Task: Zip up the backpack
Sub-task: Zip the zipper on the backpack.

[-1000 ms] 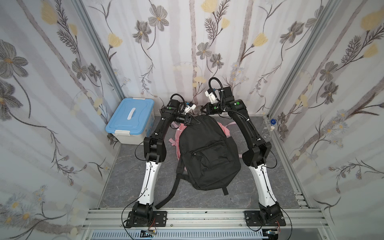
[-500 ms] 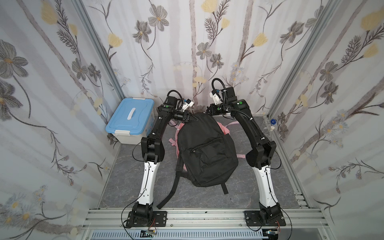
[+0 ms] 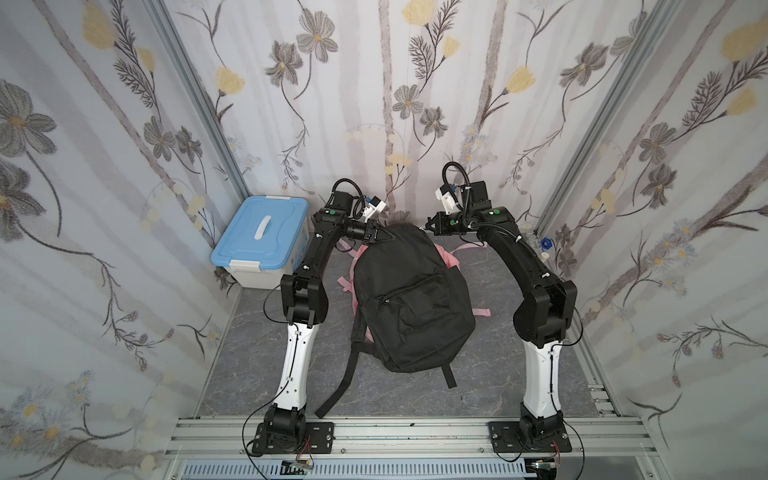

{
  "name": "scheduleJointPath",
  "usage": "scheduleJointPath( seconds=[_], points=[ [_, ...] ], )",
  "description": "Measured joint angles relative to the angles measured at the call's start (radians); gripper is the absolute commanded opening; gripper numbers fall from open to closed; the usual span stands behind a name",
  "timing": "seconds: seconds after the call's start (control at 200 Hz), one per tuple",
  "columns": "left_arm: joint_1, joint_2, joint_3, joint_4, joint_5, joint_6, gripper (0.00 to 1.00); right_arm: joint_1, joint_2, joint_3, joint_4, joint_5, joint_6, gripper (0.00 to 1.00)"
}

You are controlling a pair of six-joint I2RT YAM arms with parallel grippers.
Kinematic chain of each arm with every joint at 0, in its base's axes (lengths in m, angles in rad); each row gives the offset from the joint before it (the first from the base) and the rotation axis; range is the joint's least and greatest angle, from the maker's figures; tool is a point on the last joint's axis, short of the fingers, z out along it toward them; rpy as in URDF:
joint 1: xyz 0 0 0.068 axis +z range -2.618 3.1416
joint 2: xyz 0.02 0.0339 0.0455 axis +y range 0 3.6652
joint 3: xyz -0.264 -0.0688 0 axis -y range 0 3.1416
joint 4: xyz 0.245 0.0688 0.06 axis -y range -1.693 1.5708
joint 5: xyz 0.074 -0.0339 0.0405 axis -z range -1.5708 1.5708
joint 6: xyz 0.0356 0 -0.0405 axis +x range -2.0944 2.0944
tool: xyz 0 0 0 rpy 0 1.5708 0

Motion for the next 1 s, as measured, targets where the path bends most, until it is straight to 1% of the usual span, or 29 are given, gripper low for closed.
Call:
scheduleJointPath(
  seconds=[0.07, 0.16, 0.804, 0.999],
  points=[
    [0.005, -0.002, 0.0, 0.004, 0.0, -0.005, 0.0, -0.018, -0.033, -0.066, 0.036, -0.016, 0.021, 0.0],
    [0.013, -0.006, 0.0, 0.014, 0.0, -0.024, 0.0, -0.031, -0.051, -0.11, 0.067, -0.026, 0.035, 0.0],
    [0.049, -0.011, 0.002, 0.045, -0.01, -0.079, 0.0, -0.073, -0.192, -0.45, 0.206, -0.041, 0.02, 0.0],
    [0.052, -0.011, 0.002, 0.045, -0.011, -0.084, 0.0, -0.08, -0.241, -0.526, 0.246, -0.043, 0.014, 0.0]
  ],
)
